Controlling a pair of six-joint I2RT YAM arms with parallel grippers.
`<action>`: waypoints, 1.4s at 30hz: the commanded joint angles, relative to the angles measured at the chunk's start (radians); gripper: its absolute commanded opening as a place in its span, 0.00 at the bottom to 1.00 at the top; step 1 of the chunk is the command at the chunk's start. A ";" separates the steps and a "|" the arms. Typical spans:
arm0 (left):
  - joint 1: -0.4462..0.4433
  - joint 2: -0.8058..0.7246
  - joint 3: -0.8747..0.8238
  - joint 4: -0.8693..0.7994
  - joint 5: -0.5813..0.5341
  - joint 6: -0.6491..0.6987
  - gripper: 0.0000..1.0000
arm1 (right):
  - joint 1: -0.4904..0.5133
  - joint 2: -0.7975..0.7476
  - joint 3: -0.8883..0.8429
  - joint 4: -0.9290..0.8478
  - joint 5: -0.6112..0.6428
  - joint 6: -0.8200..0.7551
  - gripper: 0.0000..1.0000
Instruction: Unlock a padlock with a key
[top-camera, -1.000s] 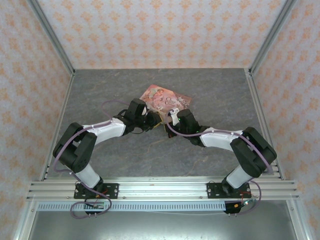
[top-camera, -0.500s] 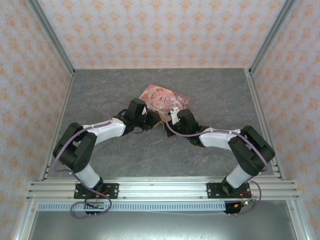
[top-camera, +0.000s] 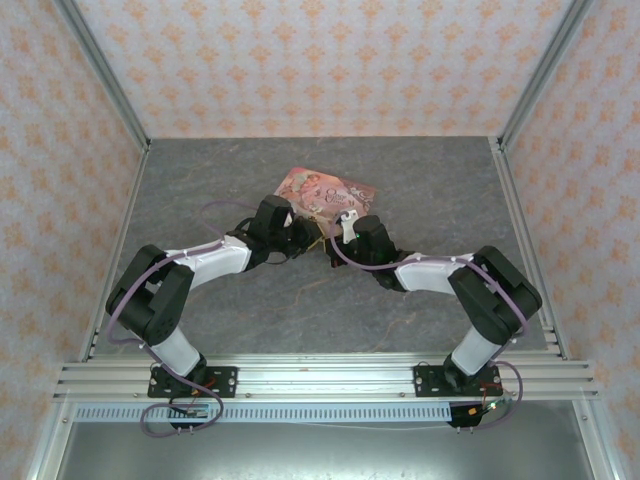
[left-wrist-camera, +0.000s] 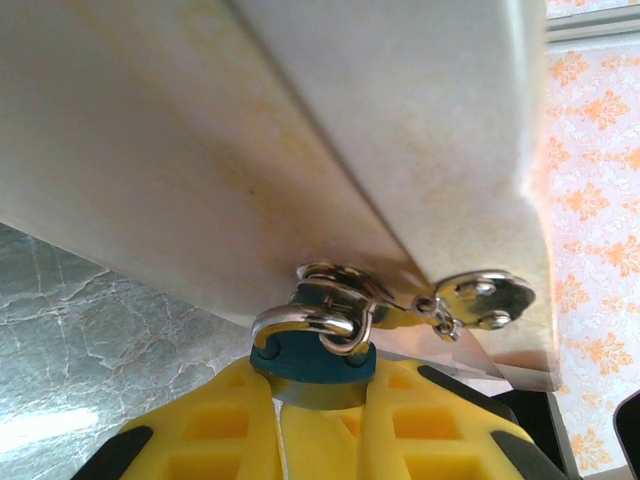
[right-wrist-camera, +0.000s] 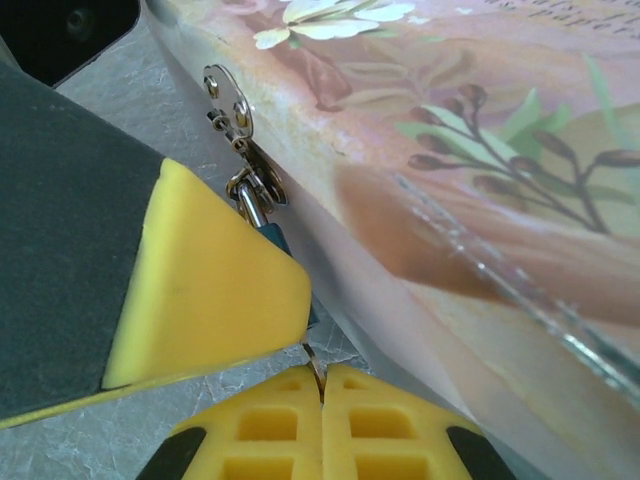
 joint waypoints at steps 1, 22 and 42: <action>-0.059 0.009 -0.005 0.038 0.140 0.002 0.20 | 0.007 0.005 0.037 0.173 -0.022 0.018 0.00; 0.044 -0.119 -0.169 0.078 0.017 -0.041 0.67 | 0.018 0.097 -0.133 0.254 -0.036 0.278 0.00; 0.009 0.074 -0.227 0.477 -0.003 -0.197 0.48 | 0.018 0.060 -0.091 0.247 -0.114 0.682 0.00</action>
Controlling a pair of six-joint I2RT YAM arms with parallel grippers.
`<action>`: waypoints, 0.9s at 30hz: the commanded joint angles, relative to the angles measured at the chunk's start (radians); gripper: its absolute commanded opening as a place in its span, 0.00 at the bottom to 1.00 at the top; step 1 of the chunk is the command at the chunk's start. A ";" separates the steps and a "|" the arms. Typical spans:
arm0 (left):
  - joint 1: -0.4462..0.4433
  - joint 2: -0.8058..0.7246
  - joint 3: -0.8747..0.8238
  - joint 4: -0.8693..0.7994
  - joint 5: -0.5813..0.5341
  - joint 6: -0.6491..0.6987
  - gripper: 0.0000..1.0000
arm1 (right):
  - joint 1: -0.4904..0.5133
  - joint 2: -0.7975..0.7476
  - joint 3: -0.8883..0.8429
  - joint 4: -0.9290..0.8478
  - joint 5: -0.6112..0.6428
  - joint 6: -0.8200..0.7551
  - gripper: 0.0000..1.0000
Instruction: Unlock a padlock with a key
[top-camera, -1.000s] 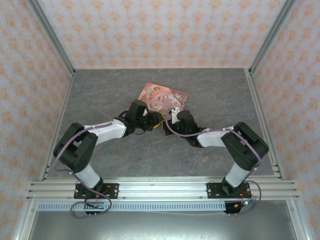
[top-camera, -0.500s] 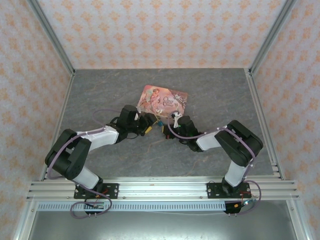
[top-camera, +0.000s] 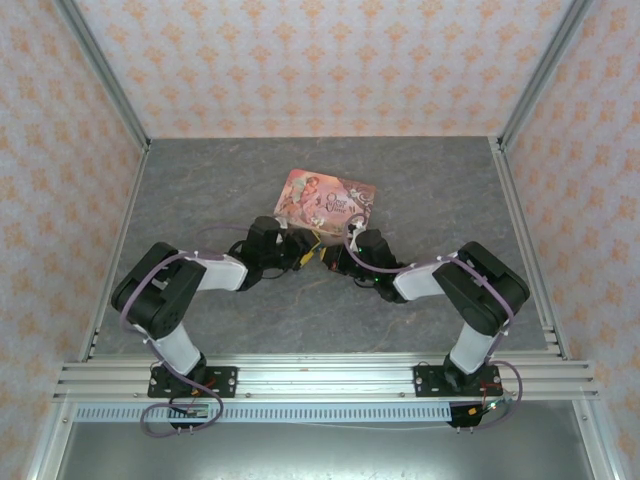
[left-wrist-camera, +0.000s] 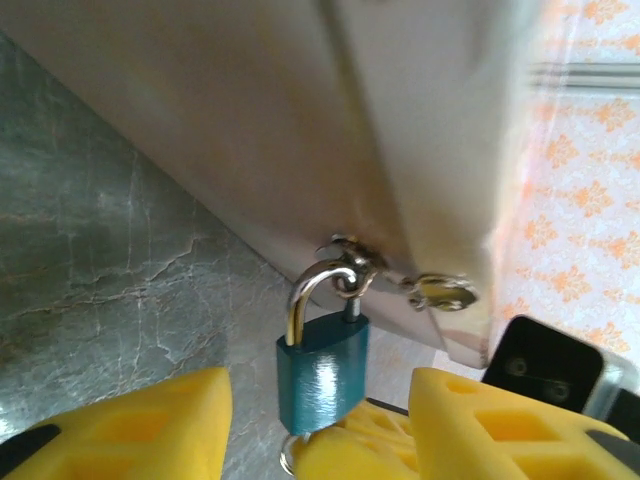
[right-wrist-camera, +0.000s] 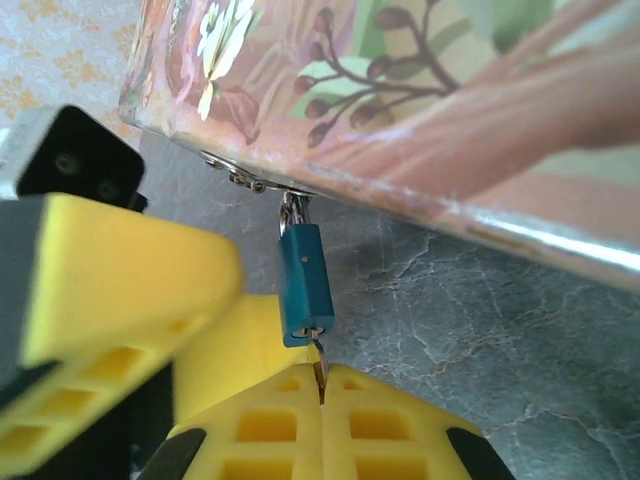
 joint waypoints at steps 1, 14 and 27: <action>-0.013 0.030 0.013 0.088 -0.019 -0.026 0.46 | 0.006 -0.018 0.030 0.018 -0.033 0.073 0.00; -0.020 0.030 0.017 0.076 -0.064 -0.013 0.23 | 0.003 -0.053 0.006 0.000 -0.008 0.070 0.00; -0.017 0.018 0.016 0.073 -0.112 0.006 0.35 | 0.002 -0.043 0.003 0.017 -0.014 0.093 0.00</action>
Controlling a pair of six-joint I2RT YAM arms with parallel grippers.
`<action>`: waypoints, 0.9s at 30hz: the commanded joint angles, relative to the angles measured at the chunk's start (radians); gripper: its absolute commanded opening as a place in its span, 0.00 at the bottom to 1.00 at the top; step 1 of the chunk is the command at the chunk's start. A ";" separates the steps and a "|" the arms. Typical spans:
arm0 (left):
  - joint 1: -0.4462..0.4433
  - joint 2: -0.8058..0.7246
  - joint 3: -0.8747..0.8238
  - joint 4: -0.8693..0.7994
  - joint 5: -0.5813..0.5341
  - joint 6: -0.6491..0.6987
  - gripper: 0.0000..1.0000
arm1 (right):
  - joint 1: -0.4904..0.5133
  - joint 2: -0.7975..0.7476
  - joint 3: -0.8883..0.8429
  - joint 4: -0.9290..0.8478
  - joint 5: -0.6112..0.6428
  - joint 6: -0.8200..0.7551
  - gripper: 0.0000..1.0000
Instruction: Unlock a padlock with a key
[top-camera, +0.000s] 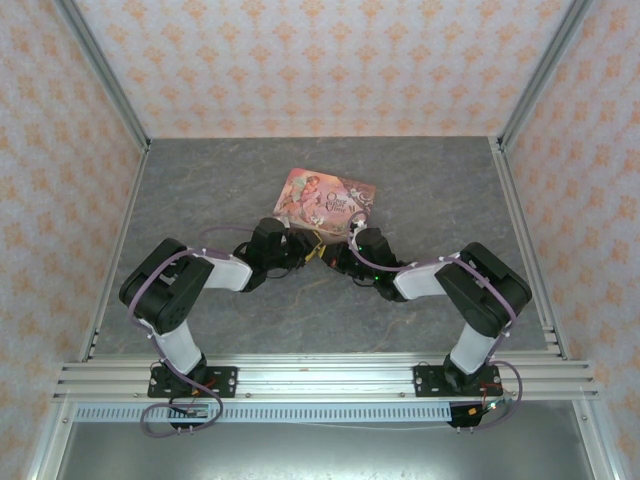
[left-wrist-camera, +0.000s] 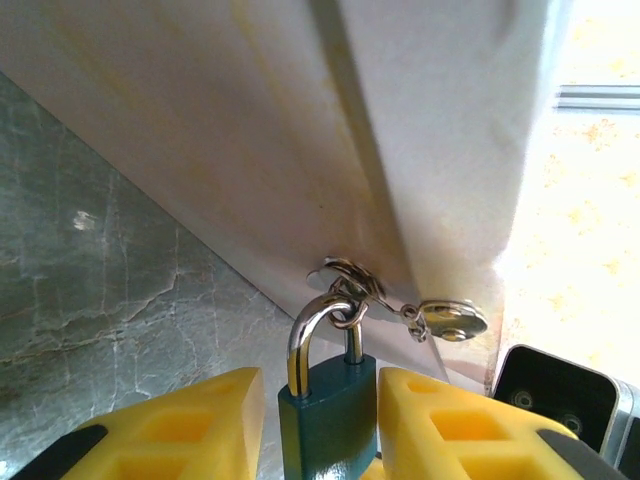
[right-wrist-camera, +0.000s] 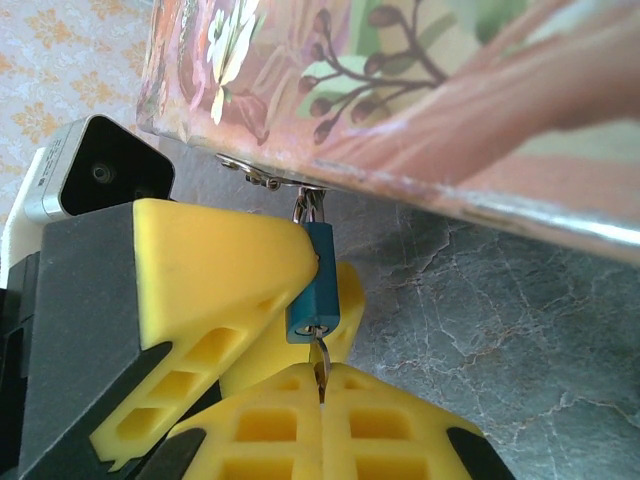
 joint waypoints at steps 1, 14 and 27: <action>0.002 -0.023 0.010 0.005 -0.040 0.021 0.34 | 0.002 -0.028 -0.008 0.035 -0.004 0.012 0.00; 0.003 -0.061 0.019 -0.046 -0.041 0.010 0.01 | -0.033 -0.192 -0.043 -0.204 0.088 -0.157 0.39; 0.001 -0.083 0.070 -0.190 -0.031 -0.141 0.00 | 0.065 -0.656 -0.041 -0.595 0.308 -1.132 0.57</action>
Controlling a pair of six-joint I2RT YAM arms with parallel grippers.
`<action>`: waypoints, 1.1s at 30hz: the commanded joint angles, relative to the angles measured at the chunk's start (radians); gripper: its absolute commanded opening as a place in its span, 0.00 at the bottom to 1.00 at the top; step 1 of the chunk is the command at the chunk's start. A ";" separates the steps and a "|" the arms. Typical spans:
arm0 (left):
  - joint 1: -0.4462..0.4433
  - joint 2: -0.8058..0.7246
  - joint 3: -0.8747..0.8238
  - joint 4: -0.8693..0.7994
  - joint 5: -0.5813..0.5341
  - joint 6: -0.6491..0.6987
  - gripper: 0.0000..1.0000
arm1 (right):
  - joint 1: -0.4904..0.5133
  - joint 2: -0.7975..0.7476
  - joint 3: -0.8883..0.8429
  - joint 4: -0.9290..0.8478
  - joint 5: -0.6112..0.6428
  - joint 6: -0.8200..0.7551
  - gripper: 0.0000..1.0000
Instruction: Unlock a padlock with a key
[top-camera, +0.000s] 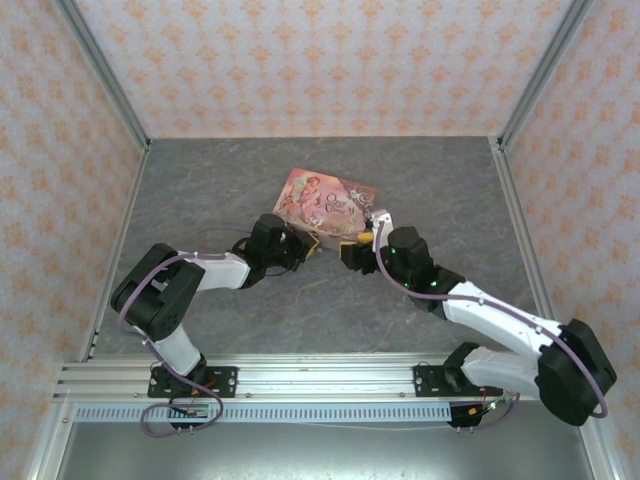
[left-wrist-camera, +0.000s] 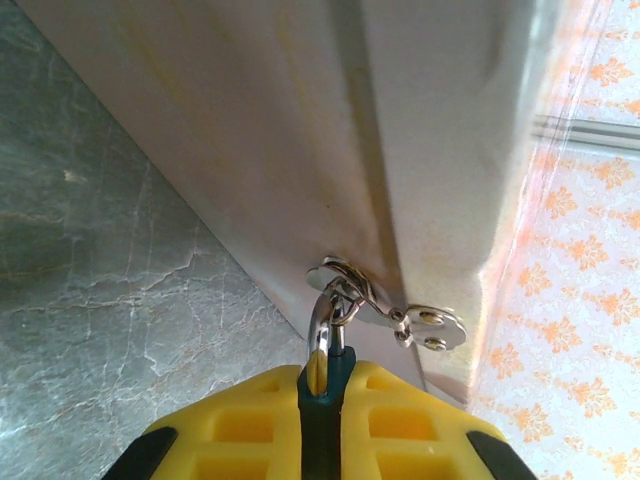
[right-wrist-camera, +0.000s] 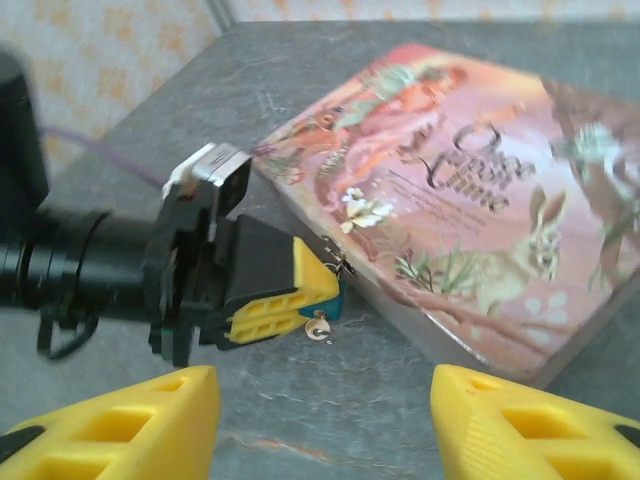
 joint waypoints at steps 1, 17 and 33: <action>0.000 -0.023 0.036 -0.037 -0.007 -0.057 0.00 | 0.051 -0.024 -0.023 -0.043 0.094 -0.399 0.57; -0.008 -0.028 0.058 -0.070 0.011 -0.077 0.00 | 0.190 0.353 -0.055 0.399 0.349 -0.894 0.55; -0.015 -0.016 0.071 -0.086 0.020 -0.077 0.00 | 0.191 0.589 0.053 0.535 0.363 -0.854 0.38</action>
